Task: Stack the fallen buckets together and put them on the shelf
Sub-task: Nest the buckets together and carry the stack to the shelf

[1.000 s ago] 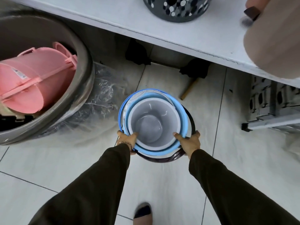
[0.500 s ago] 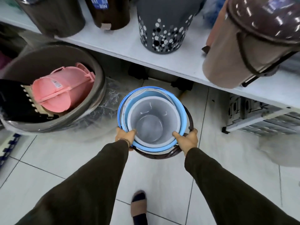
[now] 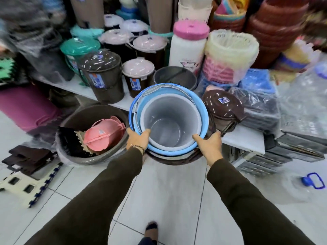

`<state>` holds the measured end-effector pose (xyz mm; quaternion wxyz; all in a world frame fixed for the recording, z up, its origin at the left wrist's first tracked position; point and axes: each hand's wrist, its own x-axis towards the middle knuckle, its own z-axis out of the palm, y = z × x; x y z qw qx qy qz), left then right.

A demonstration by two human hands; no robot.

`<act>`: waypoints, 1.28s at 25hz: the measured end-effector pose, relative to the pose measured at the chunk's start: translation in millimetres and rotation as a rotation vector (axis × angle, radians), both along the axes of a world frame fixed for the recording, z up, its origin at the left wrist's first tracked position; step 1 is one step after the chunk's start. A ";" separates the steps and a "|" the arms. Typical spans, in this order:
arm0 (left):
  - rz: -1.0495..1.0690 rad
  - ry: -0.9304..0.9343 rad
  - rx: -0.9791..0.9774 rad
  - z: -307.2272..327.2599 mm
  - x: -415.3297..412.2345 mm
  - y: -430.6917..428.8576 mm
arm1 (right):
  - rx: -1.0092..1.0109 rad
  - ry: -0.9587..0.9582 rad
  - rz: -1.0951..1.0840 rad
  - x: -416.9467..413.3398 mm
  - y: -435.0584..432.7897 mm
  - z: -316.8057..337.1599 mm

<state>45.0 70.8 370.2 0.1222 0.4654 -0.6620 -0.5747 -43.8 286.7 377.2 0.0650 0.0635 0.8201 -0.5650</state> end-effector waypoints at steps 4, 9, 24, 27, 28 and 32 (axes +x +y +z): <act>-0.014 0.154 -0.079 75.6 -22.7 -11.4 | 0.001 0.146 0.007 -22.2 -4.4 82.6; -0.071 0.290 -0.134 144.0 -112.9 -49.3 | -0.019 0.279 -0.012 -100.2 -35.5 151.7; -0.225 -0.163 0.074 13.4 -389.5 -185.8 | 0.185 -0.119 -0.158 -355.9 -172.7 14.3; -0.265 -0.307 0.059 -19.5 -411.6 -190.7 | 0.281 -0.193 -0.173 -371.9 -177.1 -19.9; -0.281 -0.361 0.029 -28.0 -416.8 -191.0 | 0.295 -0.213 -0.179 -375.8 -177.8 -29.0; -0.340 -0.499 -0.078 -40.4 -425.2 -185.4 | 0.328 -0.292 -0.208 -383.5 -173.9 -44.7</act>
